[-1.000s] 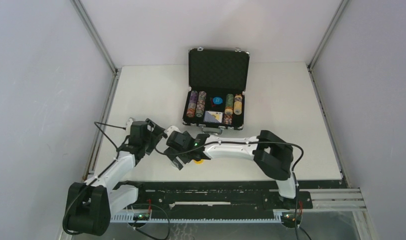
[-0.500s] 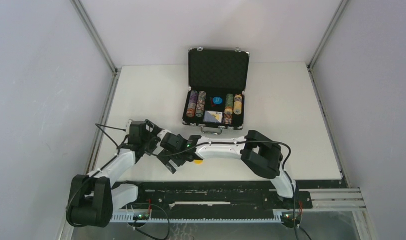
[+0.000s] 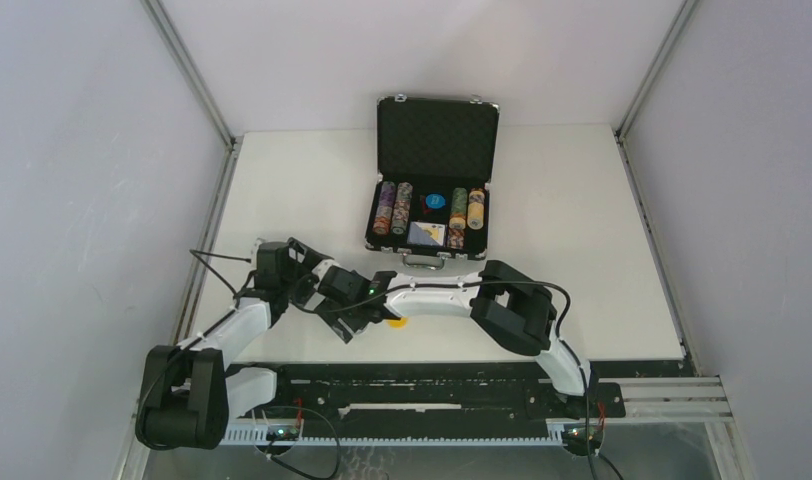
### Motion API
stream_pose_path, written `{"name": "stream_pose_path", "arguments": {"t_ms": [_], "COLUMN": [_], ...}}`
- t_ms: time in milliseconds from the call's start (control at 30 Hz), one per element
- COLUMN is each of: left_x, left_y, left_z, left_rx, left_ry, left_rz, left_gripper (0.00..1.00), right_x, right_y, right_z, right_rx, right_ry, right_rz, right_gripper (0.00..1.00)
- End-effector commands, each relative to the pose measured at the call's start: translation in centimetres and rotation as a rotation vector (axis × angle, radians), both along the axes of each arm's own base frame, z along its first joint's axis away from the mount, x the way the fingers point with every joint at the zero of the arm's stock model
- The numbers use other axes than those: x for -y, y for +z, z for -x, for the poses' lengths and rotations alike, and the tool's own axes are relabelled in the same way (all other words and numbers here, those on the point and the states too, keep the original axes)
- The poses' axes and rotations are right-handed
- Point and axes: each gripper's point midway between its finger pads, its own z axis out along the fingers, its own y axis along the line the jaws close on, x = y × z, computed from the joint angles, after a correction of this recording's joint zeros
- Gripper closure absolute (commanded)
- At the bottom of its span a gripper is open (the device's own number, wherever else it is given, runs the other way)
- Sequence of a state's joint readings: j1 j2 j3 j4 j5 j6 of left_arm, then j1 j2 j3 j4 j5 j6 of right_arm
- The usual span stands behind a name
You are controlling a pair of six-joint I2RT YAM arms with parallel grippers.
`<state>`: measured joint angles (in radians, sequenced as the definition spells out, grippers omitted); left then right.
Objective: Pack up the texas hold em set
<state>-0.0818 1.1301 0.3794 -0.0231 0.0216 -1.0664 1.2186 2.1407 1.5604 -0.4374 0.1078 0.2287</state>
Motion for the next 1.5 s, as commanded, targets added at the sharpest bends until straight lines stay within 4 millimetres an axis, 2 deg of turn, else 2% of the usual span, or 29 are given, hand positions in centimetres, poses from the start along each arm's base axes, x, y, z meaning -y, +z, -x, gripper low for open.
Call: {"name": "stream_pose_path", "arguments": {"t_ms": [0,300,400,533,867,1133,1333,1467], "left_x": [-0.1,0.4,0.4,0.5,0.9,0.9,0.9,1.0], "left_y": [-1.2,-1.2,-1.2,-1.1,-1.3,-1.4,-1.5,-1.5], "left_z": [1.0,0.9,0.9,0.8,0.7,0.6,0.6,0.5], "left_rx": [-0.042,-0.033,-0.032,-0.030,-0.038,-0.039,-0.040,-0.041], "left_ry": [0.002,-0.019,-0.023,-0.027,-0.043,-0.044,-0.048,-0.052], "left_rz": [0.010,0.027,0.029,0.032,0.046,0.046,0.046,0.045], "left_gripper": [0.04,0.05,0.05,0.05,0.06,0.06,0.06,0.06], "right_x": [-0.6,0.4,0.3,0.4,3.5,7.6,10.3,12.1], "right_y": [0.9,0.8,1.7,3.4,7.1,9.7,11.3,10.7], "right_z": [-0.7,-1.0,-1.3,-1.9,-5.1,-10.1,-15.5,-19.9], "right_rx": [0.052,0.105,0.109,0.113,0.141,0.185,0.226,0.211], "right_ry": [-0.006,-0.043,-0.065,-0.089,-0.163,-0.266,-0.349,-0.419], "right_rz": [-0.013,0.015,-0.008,-0.045,-0.094,-0.084,-0.081,-0.078], "right_gripper": [0.20,0.37,0.44,0.47,0.47,0.47,0.47,0.47]}}
